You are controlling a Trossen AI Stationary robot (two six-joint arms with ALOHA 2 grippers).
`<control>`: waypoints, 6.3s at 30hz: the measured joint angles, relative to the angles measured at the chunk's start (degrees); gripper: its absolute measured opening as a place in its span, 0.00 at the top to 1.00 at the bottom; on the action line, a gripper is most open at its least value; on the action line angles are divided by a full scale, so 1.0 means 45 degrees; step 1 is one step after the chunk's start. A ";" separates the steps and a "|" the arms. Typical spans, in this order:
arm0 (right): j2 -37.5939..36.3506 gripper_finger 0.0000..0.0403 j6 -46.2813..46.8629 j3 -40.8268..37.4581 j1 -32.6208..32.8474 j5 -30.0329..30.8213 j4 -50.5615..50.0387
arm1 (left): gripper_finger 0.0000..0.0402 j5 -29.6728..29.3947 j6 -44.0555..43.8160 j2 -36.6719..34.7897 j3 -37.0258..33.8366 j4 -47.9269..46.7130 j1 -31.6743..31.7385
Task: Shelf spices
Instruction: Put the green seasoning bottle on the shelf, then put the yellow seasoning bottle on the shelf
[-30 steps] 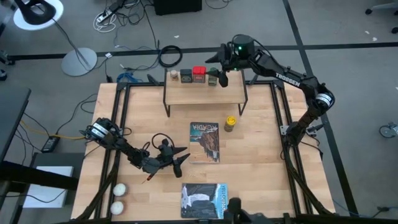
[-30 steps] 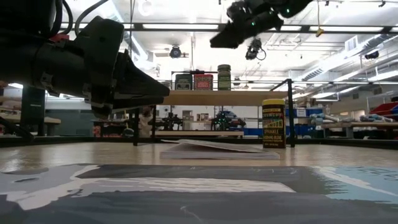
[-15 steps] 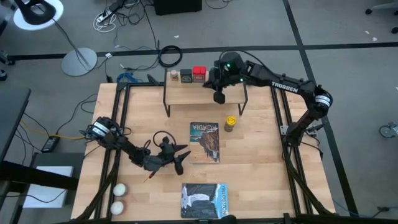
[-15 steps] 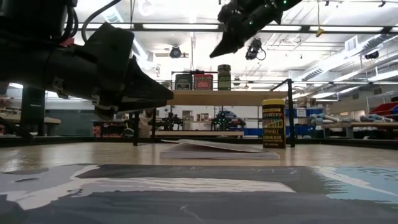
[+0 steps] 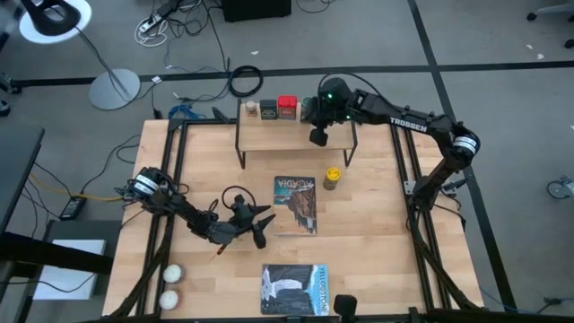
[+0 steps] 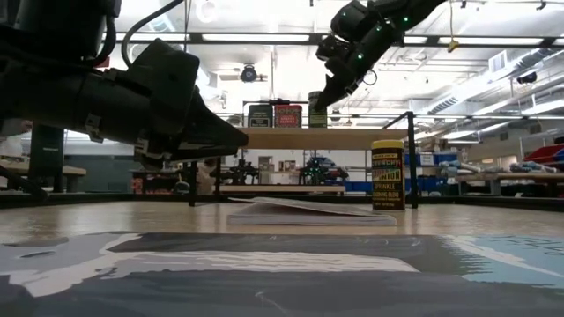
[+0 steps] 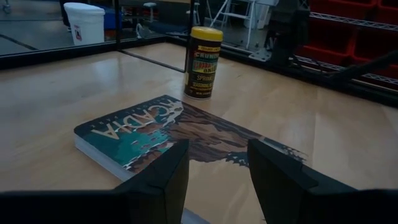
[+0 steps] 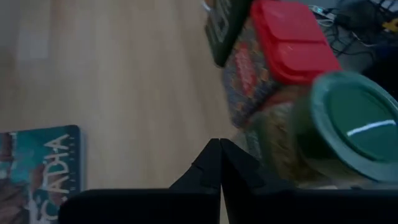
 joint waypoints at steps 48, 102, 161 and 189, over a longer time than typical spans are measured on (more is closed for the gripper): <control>-0.0742 0.79 -0.1510 -0.0244 0.3395 0.0014 0.0641 | 0.58 0.0355 0.0018 0.0000 0.0002 -0.0115 0.0505; -0.4536 0.30 0.3508 -0.5228 0.4879 0.2351 -0.2662 | 0.58 0.0539 -0.0039 0.0000 0.0021 0.0342 0.0554; -0.2495 0.28 0.2846 -0.4684 0.3863 0.1781 -0.3711 | 0.58 0.0539 -0.0023 0.0000 0.0016 0.0045 0.0573; -0.2495 0.45 0.3571 -0.4670 0.3854 0.0600 -0.3902 | 0.58 0.0539 -0.0029 0.0000 0.0016 0.0055 0.0575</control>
